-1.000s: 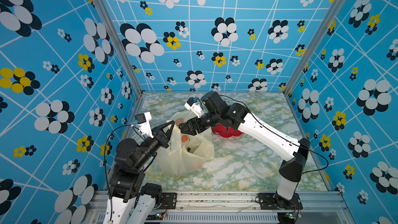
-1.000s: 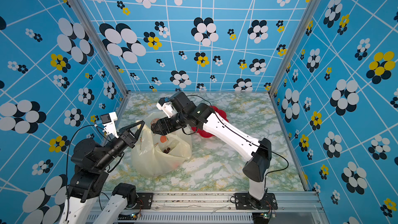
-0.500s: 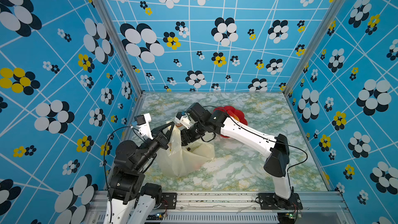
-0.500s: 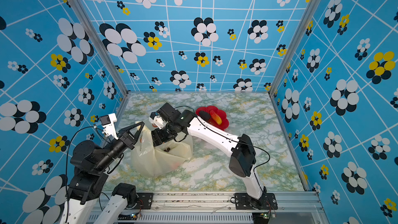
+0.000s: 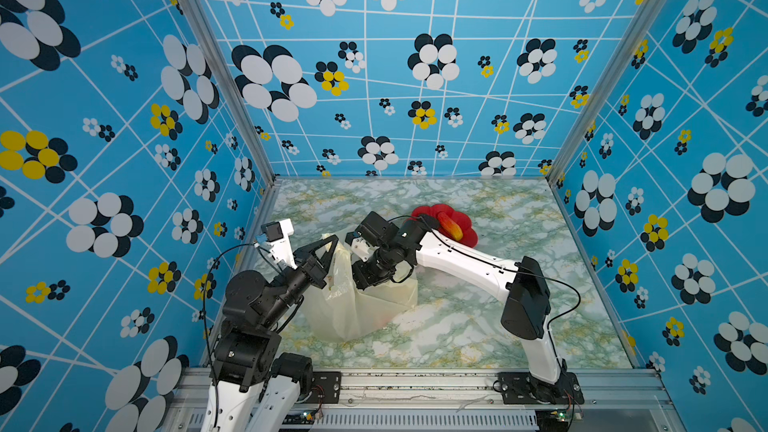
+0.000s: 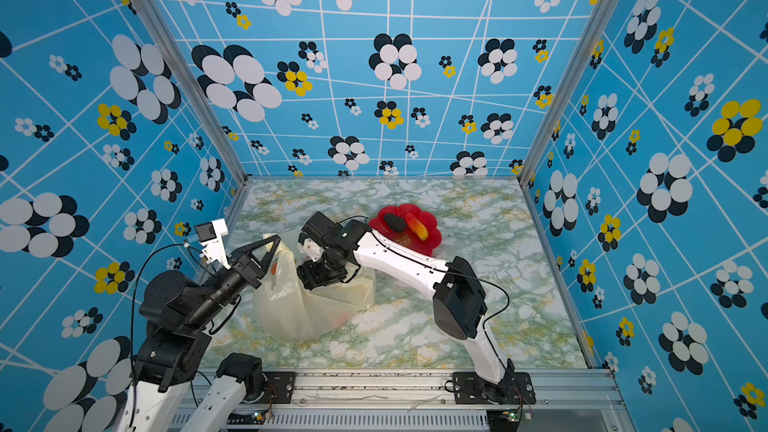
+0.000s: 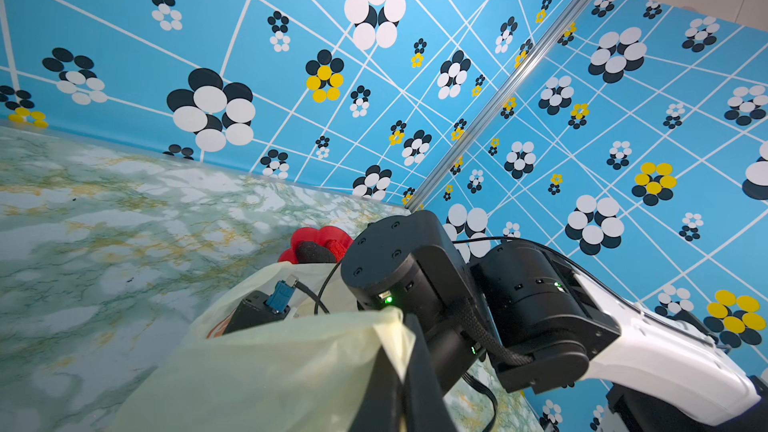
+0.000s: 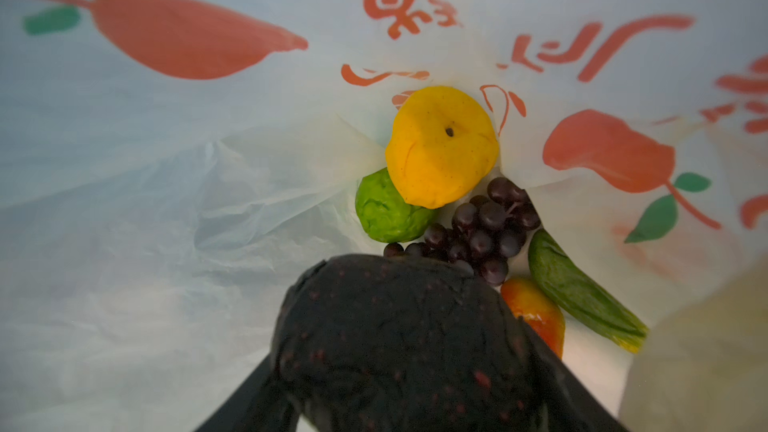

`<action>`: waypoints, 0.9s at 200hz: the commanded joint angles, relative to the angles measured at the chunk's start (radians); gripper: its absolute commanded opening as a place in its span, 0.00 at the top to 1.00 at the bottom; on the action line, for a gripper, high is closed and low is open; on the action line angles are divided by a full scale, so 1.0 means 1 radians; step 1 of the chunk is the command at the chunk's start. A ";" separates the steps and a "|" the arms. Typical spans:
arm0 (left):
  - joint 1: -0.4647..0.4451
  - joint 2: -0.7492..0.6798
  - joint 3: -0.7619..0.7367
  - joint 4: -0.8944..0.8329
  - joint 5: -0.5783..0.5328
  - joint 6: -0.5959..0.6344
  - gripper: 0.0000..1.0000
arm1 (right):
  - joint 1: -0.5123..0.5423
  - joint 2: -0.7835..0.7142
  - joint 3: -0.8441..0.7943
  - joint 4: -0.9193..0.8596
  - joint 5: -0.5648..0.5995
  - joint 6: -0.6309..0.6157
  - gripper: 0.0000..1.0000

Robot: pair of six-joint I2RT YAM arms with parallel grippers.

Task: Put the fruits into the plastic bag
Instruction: 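Carry the dark fruit with the right gripper into the bag mouth, then lower the dark fruit into the bag and open the right gripper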

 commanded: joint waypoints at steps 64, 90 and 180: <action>0.001 0.011 -0.014 0.061 0.011 -0.013 1.00 | 0.016 0.049 0.032 -0.048 0.025 -0.018 0.44; 0.002 0.012 -0.018 0.062 0.010 -0.016 1.00 | 0.019 0.051 0.031 -0.048 0.034 -0.013 0.42; 0.002 0.020 -0.029 0.069 0.002 0.002 1.00 | 0.039 0.106 0.105 -0.065 0.036 0.001 0.33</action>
